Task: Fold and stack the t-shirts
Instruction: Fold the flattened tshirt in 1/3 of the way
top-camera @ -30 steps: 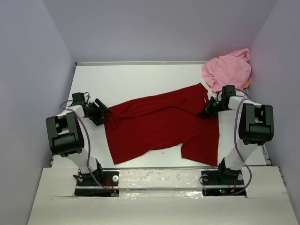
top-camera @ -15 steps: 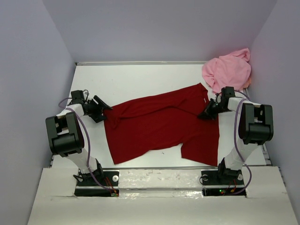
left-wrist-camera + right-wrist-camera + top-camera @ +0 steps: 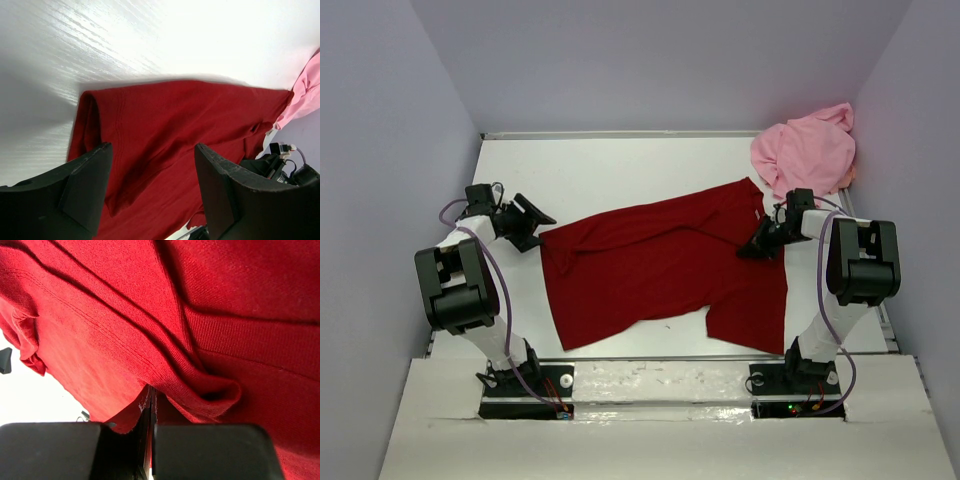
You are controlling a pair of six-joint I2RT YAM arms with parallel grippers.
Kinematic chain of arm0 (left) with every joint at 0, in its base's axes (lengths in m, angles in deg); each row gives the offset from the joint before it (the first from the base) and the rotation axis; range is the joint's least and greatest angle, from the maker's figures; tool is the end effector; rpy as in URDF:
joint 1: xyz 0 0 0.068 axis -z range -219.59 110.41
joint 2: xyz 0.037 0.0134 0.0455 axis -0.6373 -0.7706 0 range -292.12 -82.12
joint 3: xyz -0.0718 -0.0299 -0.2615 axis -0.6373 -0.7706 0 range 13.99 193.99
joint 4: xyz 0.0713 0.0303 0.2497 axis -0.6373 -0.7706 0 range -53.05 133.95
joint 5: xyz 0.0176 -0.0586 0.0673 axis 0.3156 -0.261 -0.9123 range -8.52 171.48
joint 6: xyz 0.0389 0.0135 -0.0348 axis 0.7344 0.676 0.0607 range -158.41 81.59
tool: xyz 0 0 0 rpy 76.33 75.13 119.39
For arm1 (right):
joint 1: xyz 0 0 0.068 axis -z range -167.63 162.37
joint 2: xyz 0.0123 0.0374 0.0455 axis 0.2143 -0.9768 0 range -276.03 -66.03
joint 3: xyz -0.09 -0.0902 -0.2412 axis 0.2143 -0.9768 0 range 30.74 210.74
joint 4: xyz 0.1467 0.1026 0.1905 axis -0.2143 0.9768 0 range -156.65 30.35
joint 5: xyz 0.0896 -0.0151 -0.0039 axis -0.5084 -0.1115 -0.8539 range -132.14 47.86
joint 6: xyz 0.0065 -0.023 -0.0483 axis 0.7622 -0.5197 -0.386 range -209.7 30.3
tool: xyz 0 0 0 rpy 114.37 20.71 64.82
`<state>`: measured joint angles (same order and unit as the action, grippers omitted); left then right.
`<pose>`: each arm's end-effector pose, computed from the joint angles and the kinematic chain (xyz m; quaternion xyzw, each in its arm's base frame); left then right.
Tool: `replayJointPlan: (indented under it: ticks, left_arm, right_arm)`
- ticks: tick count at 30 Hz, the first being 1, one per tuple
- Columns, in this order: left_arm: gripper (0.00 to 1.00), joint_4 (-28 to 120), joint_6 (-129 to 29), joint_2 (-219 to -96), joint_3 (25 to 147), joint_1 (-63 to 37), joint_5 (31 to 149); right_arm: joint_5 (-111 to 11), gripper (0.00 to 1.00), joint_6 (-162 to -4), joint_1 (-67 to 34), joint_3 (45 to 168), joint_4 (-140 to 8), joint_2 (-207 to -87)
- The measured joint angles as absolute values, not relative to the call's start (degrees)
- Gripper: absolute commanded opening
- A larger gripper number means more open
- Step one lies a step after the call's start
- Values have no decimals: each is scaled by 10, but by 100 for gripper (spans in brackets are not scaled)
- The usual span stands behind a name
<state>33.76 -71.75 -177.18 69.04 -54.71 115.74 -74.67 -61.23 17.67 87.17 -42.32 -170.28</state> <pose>0.3294 0.0682 0.1854 -0.2774 0.8605 -0.3250 0.2773 0.3262 -0.0111 0.1291 0.2338 0.9201 0.3010 0.0902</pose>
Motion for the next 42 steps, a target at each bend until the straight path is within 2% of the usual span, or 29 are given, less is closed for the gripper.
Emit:
replayJointPlan:
  ticks: [20, 42]
  left_arm:
    - [75, 290, -706, -1772, 690, -548, 1129]
    - [76, 355, -719, -1826, 691, -548, 1160]
  right_arm:
    - [-741, 0, -603, 172, 872, -427, -1703]
    - [-740, 0, -603, 171, 873, -426, -1703]
